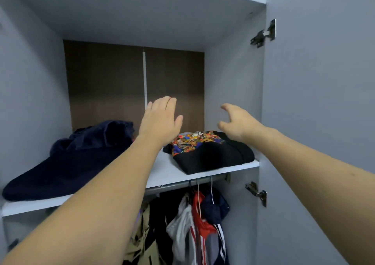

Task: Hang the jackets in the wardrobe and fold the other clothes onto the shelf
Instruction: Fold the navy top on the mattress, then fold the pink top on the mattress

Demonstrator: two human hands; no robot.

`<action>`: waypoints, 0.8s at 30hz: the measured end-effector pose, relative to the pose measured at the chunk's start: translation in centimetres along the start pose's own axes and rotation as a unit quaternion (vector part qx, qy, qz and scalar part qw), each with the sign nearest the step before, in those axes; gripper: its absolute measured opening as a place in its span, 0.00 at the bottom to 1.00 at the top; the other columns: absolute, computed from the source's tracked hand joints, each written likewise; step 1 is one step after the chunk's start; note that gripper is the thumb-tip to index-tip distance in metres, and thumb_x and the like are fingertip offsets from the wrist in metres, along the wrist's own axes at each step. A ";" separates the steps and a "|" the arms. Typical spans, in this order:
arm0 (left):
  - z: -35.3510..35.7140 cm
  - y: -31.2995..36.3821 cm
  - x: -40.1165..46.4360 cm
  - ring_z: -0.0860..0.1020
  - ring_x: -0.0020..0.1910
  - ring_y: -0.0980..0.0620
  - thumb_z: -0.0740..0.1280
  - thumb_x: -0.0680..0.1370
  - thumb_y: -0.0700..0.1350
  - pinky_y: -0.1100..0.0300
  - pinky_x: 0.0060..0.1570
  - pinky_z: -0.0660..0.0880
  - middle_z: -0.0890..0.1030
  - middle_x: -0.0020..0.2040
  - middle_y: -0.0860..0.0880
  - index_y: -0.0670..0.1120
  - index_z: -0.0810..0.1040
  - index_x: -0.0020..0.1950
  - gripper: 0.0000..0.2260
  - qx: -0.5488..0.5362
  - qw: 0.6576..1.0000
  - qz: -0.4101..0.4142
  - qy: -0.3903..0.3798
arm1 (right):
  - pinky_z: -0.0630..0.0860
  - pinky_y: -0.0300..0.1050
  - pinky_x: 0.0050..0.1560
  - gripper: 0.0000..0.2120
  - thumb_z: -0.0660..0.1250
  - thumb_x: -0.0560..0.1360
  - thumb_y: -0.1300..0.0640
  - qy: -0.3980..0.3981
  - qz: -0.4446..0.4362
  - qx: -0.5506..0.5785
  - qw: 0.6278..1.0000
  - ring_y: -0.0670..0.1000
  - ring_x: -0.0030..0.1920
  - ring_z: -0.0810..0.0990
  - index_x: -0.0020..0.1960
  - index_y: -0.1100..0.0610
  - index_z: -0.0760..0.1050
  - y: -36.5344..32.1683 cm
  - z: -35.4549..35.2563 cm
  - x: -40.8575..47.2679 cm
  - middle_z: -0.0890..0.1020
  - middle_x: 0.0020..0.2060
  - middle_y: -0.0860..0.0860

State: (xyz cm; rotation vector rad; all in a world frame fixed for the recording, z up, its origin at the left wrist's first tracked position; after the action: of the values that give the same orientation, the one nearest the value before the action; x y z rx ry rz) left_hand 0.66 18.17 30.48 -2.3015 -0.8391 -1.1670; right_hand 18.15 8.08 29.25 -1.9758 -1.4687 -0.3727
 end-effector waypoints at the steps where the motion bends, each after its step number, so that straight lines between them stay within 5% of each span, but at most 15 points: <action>1: -0.7 1.4 -0.1 0.65 0.73 0.46 0.59 0.81 0.53 0.45 0.74 0.58 0.68 0.73 0.45 0.43 0.64 0.75 0.25 -0.016 1.000 0.014 0.012 | 0.60 0.48 0.72 0.31 0.62 0.78 0.54 0.006 0.014 -0.006 1.000 0.55 0.75 0.63 0.78 0.56 0.57 0.7 -1.5 -1.4 0.63 0.76 0.54; 8: -5.6 13.2 -1.5 0.62 0.74 0.46 0.59 0.81 0.52 0.45 0.75 0.56 0.66 0.75 0.45 0.42 0.63 0.76 0.26 -0.097 0.990 0.097 0.041 | 0.58 0.45 0.72 0.29 0.61 0.79 0.52 0.042 0.048 -0.068 0.996 0.51 0.76 0.59 0.78 0.54 0.56 3.9 -12.1 -11.6 0.61 0.77 0.50; 16: -15.7 32.1 -1.6 0.59 0.76 0.44 0.61 0.81 0.48 0.45 0.77 0.49 0.64 0.76 0.44 0.41 0.61 0.77 0.27 -0.259 0.941 0.162 0.143 | 0.58 0.37 0.67 0.25 0.62 0.78 0.57 0.241 0.025 -0.173 0.954 0.51 0.71 0.66 0.73 0.57 0.64 7.8 -31.1 -27.1 0.69 0.71 0.51; 24: -19.6 55.0 -5.6 0.57 0.78 0.44 0.60 0.80 0.49 0.45 0.77 0.46 0.64 0.76 0.45 0.42 0.61 0.78 0.27 -0.347 0.899 0.230 0.138 | 0.59 0.44 0.70 0.27 0.61 0.79 0.54 0.229 0.176 -0.234 0.928 0.51 0.73 0.63 0.76 0.56 0.60 21.0 -41.6 -41.3 0.65 0.74 0.52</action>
State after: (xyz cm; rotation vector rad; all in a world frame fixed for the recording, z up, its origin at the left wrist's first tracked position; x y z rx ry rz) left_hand 24.29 -35.47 31.34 -2.5409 0.2897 -1.6771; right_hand 29.87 -53.11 30.31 -2.2548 -0.7517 -1.0169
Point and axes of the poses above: each hand's wrist, its own x-axis towards the middle knuckle, its own z-axis out of the palm, y = z × x, the point moved 9 cm from there along x, towards the middle knuckle
